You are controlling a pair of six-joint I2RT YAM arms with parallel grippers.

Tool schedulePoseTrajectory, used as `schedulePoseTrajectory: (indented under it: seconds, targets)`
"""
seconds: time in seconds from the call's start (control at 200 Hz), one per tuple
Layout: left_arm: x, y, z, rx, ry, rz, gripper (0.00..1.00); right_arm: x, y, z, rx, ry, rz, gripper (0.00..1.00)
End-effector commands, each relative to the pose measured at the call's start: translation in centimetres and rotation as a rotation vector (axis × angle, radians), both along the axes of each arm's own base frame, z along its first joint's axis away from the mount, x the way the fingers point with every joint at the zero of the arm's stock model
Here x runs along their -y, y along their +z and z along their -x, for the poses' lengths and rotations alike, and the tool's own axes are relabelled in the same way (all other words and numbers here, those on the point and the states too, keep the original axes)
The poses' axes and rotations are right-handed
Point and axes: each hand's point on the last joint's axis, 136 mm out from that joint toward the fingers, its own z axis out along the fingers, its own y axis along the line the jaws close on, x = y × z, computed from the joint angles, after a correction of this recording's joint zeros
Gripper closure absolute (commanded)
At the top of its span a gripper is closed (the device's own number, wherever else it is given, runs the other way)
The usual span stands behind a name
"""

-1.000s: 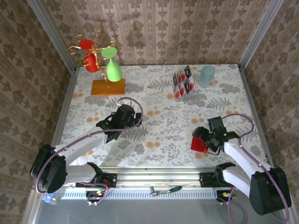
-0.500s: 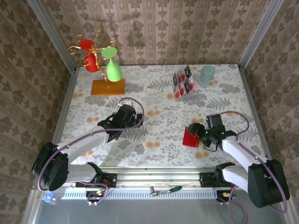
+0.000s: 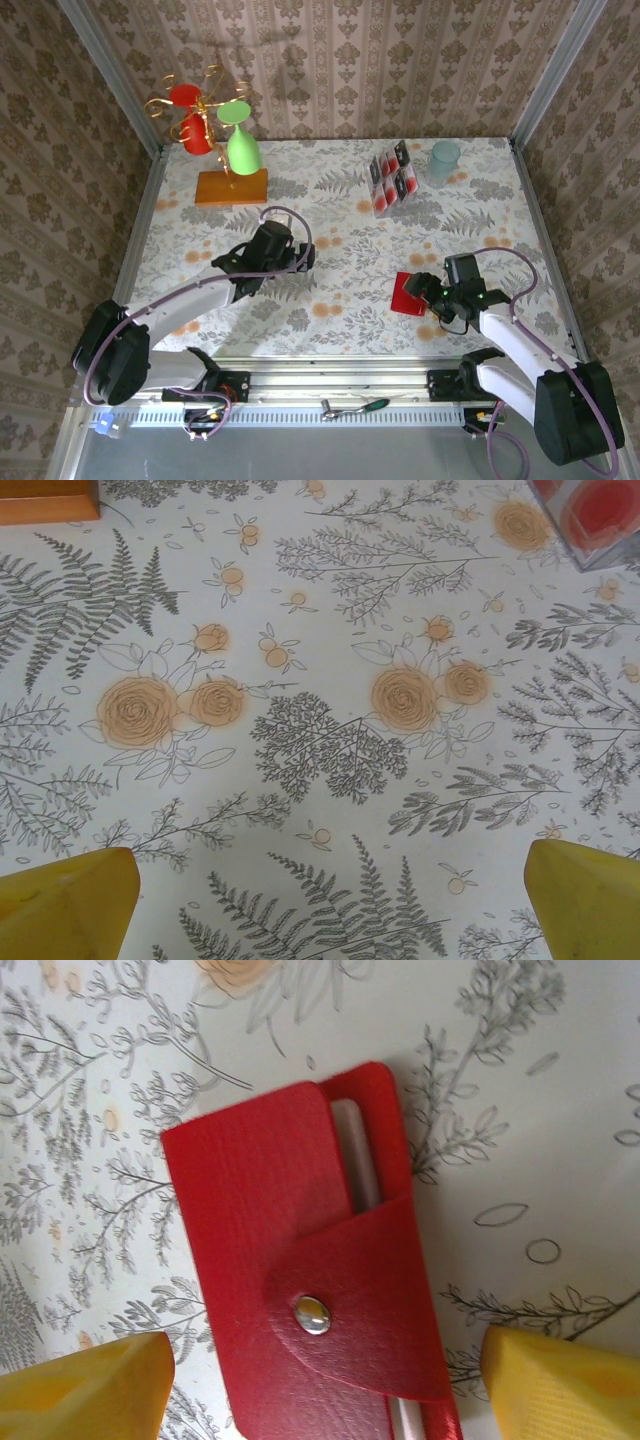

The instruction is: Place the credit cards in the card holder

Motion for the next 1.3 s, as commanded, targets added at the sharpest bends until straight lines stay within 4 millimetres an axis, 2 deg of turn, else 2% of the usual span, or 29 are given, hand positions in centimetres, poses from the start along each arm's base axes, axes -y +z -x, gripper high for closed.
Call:
schedulePoseTrajectory:
  seconds: [0.0,0.225,0.35,0.43,0.655,0.815,1.215,1.295]
  targets:
    - [1.3,1.4,-0.4,0.007,-0.015,0.051,0.0,-0.1,-0.6,1.0,-0.029,0.012,-0.007,0.21]
    - [1.4,1.0,-0.3,0.001,-0.012,0.041,0.0,-0.5,-0.9,0.7,-0.016,0.008,-0.042,0.28]
    - [1.4,1.0,-0.3,0.001,-0.012,0.036,0.0,-0.9,-1.0,0.3,-0.006,0.016,-0.067,0.36]
    - [1.5,1.0,-0.3,0.004,-0.014,0.034,0.0,-1.2,-0.7,0.0,0.008,0.025,-0.083,0.42]
    - [1.8,0.9,-0.4,0.001,-0.019,0.025,0.0,-2.0,0.2,-0.7,0.048,0.049,-0.124,0.49]
    - [2.3,0.6,-0.4,-0.006,-0.028,0.019,0.0,-2.1,0.0,-0.7,0.048,0.054,-0.13,0.53]
    - [2.8,0.4,-0.3,-0.009,-0.043,0.011,0.0,-2.6,-0.7,-1.4,0.06,0.055,-0.161,0.55]
    - [2.8,0.5,-0.3,-0.008,-0.045,0.011,0.0,-2.7,-0.6,-1.7,0.069,0.058,-0.17,0.58]
